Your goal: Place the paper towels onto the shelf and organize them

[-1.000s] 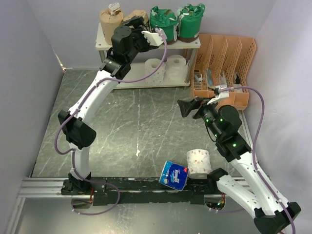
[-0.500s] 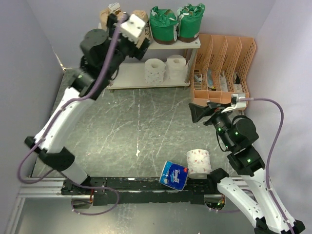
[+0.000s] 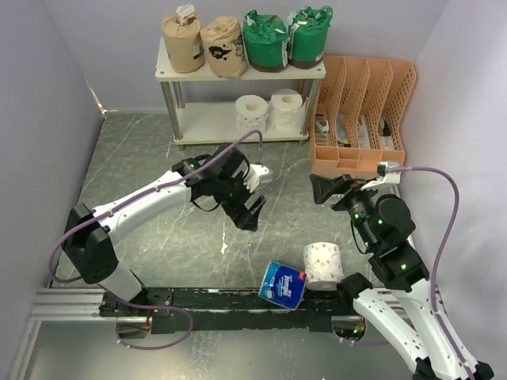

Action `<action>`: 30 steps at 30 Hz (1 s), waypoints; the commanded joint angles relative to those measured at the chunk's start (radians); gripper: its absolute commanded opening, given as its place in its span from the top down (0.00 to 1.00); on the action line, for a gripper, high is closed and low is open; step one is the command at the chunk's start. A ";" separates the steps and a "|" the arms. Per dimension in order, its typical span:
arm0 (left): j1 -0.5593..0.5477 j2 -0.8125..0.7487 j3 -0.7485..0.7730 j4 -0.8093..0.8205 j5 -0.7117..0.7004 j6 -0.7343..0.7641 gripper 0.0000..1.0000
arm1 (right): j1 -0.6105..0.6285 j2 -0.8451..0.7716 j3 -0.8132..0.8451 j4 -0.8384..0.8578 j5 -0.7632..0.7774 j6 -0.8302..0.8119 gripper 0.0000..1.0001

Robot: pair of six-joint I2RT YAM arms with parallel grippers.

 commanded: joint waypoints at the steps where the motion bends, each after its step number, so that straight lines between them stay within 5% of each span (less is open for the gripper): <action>1: -0.005 -0.063 -0.016 -0.057 0.077 -0.064 0.00 | 0.000 -0.034 -0.013 0.062 0.018 0.068 0.00; 8: -0.024 -0.171 -0.336 0.244 0.149 -0.428 0.00 | 0.000 -0.072 -0.033 0.050 0.005 0.101 0.00; 15: -0.164 -0.252 -0.552 0.545 0.049 -0.697 0.00 | -0.001 -0.097 -0.049 0.036 -0.010 0.106 0.00; 22: -0.247 -0.221 -0.668 0.811 0.027 -0.864 0.00 | 0.000 -0.110 -0.059 0.032 -0.017 0.115 0.00; 30: -0.401 -0.068 -0.667 0.940 -0.017 -0.937 0.00 | 0.000 -0.118 -0.053 0.015 -0.019 0.110 0.00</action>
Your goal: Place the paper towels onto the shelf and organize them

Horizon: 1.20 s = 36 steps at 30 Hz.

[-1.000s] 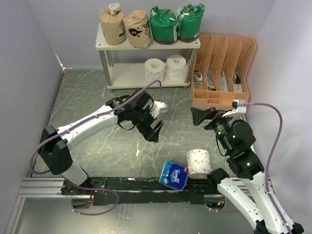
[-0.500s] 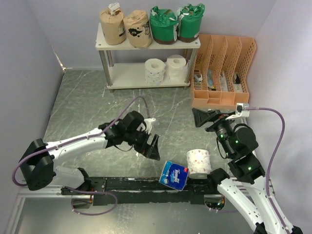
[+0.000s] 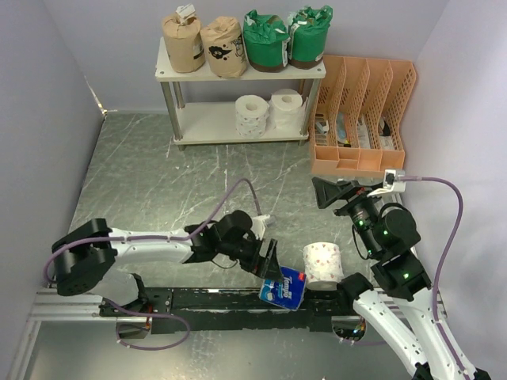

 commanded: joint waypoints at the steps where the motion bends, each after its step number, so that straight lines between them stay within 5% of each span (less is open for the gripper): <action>1: -0.074 0.071 0.007 0.131 -0.055 -0.062 0.00 | -0.001 -0.018 -0.001 -0.017 -0.003 -0.001 0.00; 6: -0.109 0.094 0.021 0.111 -0.102 -0.060 0.01 | -0.001 -0.032 -0.003 -0.027 -0.001 -0.005 0.00; 11: -0.116 0.087 0.016 0.093 -0.126 -0.062 0.14 | 0.000 -0.050 -0.013 -0.036 0.003 -0.005 0.00; 17: -0.132 0.082 0.015 0.096 -0.124 -0.078 0.50 | 0.000 -0.068 -0.023 -0.047 0.009 -0.005 0.00; 21: -0.143 0.078 0.043 0.059 -0.126 -0.063 0.90 | -0.001 -0.070 -0.019 -0.048 0.014 -0.015 0.00; 27: -0.152 0.037 0.208 -0.219 -0.265 0.097 0.93 | 0.000 -0.070 -0.005 -0.049 0.026 -0.035 0.00; 32: -0.153 0.033 0.547 -0.695 -0.661 0.362 0.93 | 0.000 -0.084 -0.005 -0.050 0.046 -0.048 0.00; 36: -0.153 0.048 0.695 -0.813 -0.949 0.623 0.93 | 0.000 -0.084 -0.004 -0.046 0.053 -0.058 0.00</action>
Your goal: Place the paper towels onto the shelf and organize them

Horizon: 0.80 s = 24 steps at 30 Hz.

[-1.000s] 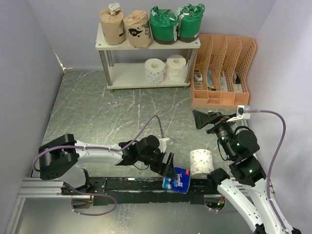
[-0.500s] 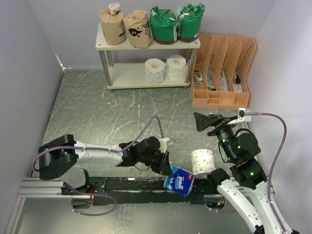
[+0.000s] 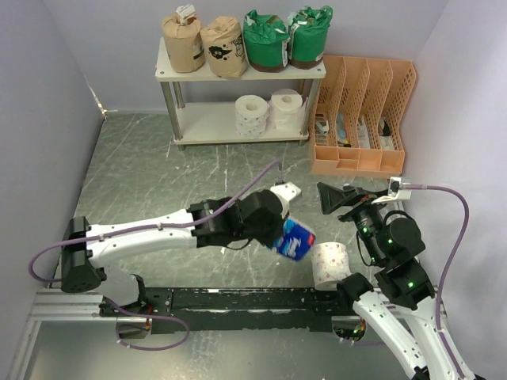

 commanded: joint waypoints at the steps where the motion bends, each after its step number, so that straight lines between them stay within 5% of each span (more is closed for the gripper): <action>1: 0.004 -0.021 0.145 -0.220 -0.488 0.369 0.93 | -0.001 -0.010 0.011 0.009 0.026 -0.029 0.00; 6: 0.063 0.024 0.094 0.013 -0.789 0.855 0.93 | 0.000 0.000 0.005 0.032 0.029 -0.037 0.00; 12: 0.349 0.111 0.101 0.237 -0.678 1.174 0.93 | -0.001 0.000 0.014 0.050 0.031 -0.023 0.00; 15: 0.494 0.186 0.182 0.240 -0.554 1.200 0.93 | 0.000 -0.010 0.021 0.057 0.033 -0.025 0.00; 24: 0.678 0.447 0.411 0.334 -0.421 1.414 0.93 | 0.000 -0.017 0.054 0.020 0.055 -0.070 0.00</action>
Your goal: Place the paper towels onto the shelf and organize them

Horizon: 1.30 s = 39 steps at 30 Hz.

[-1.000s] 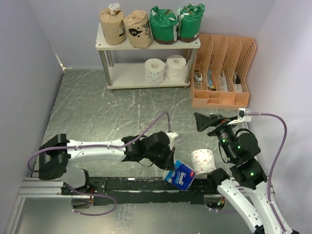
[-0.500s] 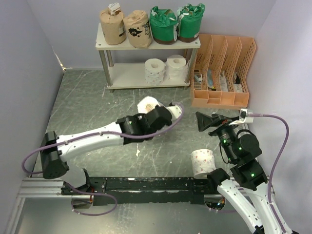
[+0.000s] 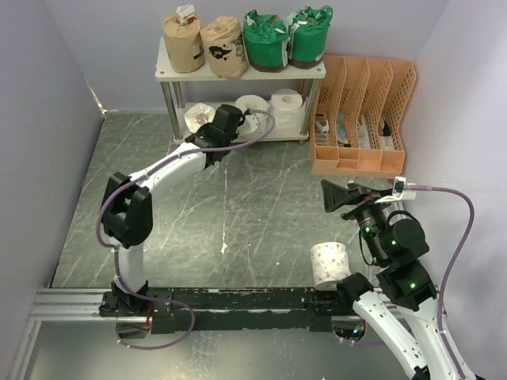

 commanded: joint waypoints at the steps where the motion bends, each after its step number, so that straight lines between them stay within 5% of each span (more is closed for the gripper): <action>1: 0.035 0.095 0.155 0.103 0.082 0.150 0.93 | 0.000 -0.017 0.047 -0.010 0.029 -0.039 0.00; 13: 0.153 0.297 0.360 0.125 0.101 0.245 0.93 | 0.000 -0.015 0.088 -0.053 0.093 -0.130 0.00; 22: 0.201 0.218 0.220 0.187 0.130 0.251 0.93 | 0.000 0.010 0.074 -0.023 0.085 -0.135 0.00; 28: 0.202 0.166 0.137 0.250 0.143 0.235 0.81 | 0.000 0.006 0.068 -0.046 0.098 -0.108 0.00; 29: 0.201 0.163 0.134 0.250 0.142 0.230 0.77 | 0.000 0.010 0.070 -0.056 0.108 -0.103 0.00; 31: 0.197 0.153 0.120 0.257 0.135 0.226 0.35 | 0.000 0.042 0.094 -0.107 0.127 -0.089 0.00; 39: 0.180 0.083 0.058 0.295 0.110 0.195 0.05 | 0.000 0.536 0.547 -0.784 0.059 -0.042 0.00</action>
